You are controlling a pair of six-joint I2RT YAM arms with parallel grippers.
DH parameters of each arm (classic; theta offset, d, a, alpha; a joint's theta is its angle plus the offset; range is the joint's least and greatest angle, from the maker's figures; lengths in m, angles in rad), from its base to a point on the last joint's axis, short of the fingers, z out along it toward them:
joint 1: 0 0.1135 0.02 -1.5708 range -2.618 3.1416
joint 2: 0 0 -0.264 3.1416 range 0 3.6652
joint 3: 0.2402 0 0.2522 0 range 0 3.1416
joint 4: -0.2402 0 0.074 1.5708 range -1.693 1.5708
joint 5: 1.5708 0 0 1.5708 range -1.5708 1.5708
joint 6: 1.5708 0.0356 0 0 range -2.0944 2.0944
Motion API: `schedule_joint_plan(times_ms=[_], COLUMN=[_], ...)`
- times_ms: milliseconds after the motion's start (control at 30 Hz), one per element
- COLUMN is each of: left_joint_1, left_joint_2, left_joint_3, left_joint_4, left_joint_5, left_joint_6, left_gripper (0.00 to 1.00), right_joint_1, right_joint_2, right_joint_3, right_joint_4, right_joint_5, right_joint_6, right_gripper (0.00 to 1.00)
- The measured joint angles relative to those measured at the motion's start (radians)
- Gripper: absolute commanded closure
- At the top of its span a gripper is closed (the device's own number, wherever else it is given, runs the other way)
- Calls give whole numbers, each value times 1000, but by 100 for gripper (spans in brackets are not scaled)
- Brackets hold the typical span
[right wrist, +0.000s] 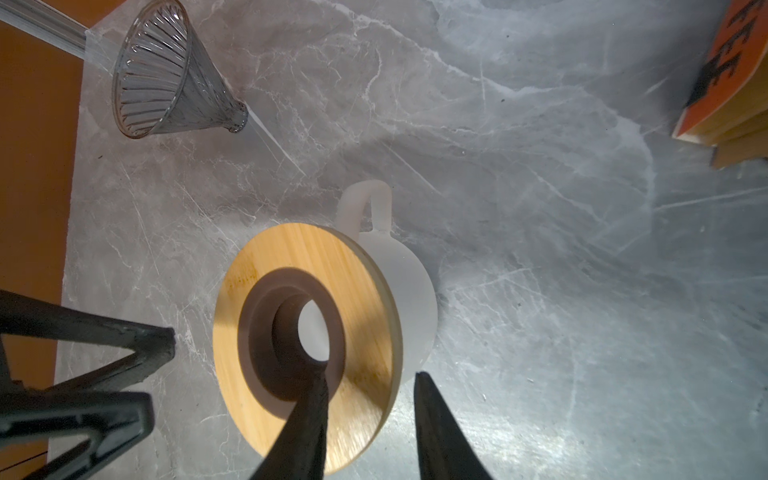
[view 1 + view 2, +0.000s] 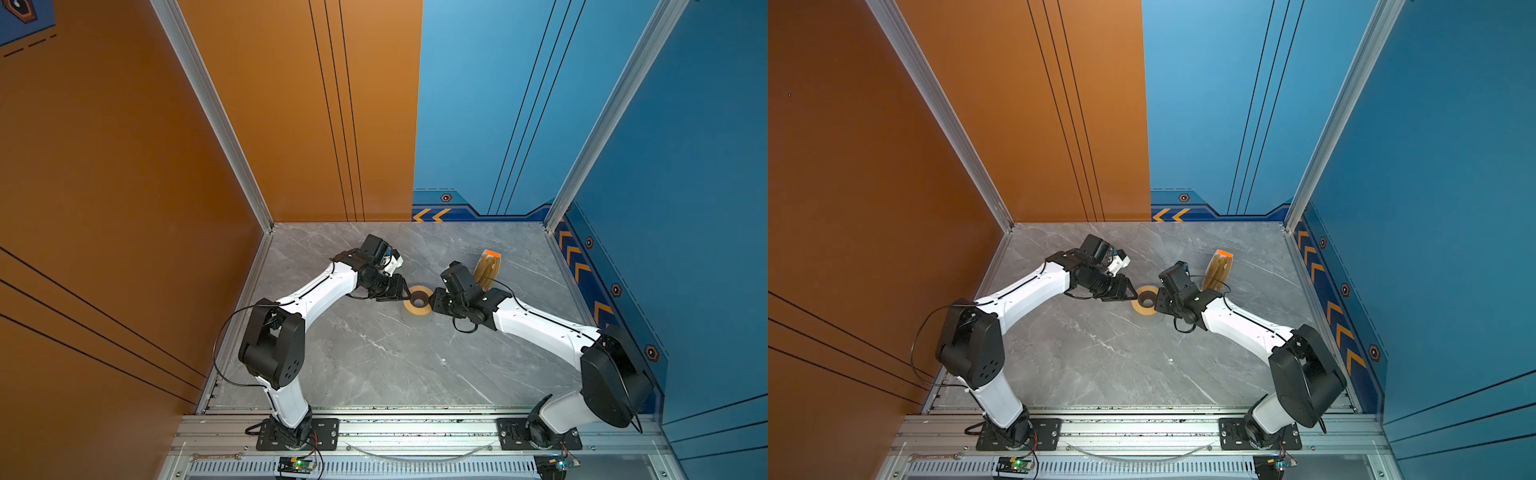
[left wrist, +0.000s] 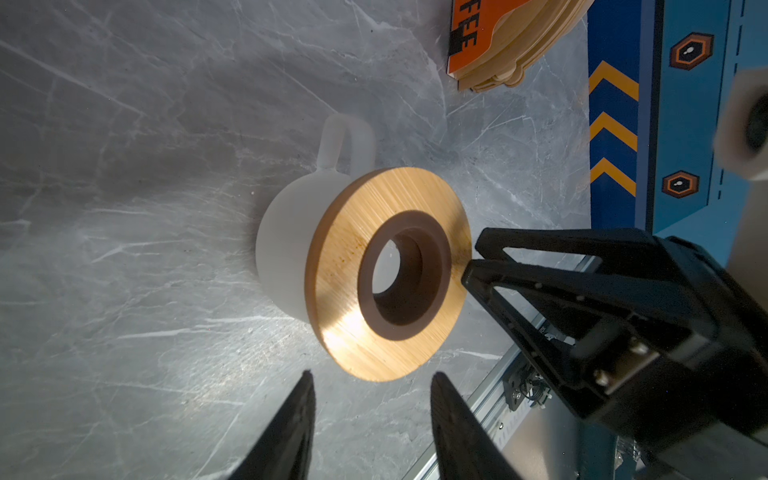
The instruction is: Place the coffee filter in the dripper
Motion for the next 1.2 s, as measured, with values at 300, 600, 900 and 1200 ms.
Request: schedule_joint_plan(times_ms=[300,600,900,1200], left_joint_1=[-2,-6,-6,-6], left_joint_2=[0,0,0,0], left_joint_3=[0,0,0,-1], left_joint_4=[0,0,0,0], left_joint_5=[-7,-11,-11,-19], left_joint_6=[0,0,0,0], left_gripper=[53,53,53,53], right_joint_1=[-3,-3,-3,-3], right_joint_2=[11,12,12,12], right_joint_3=[0,0,1,1], right_joint_4=[3,3,11,26], right_joint_5=[-4,-7,-7,-7], right_joint_6=[0,0,0,0], right_gripper=[70,72,73,73])
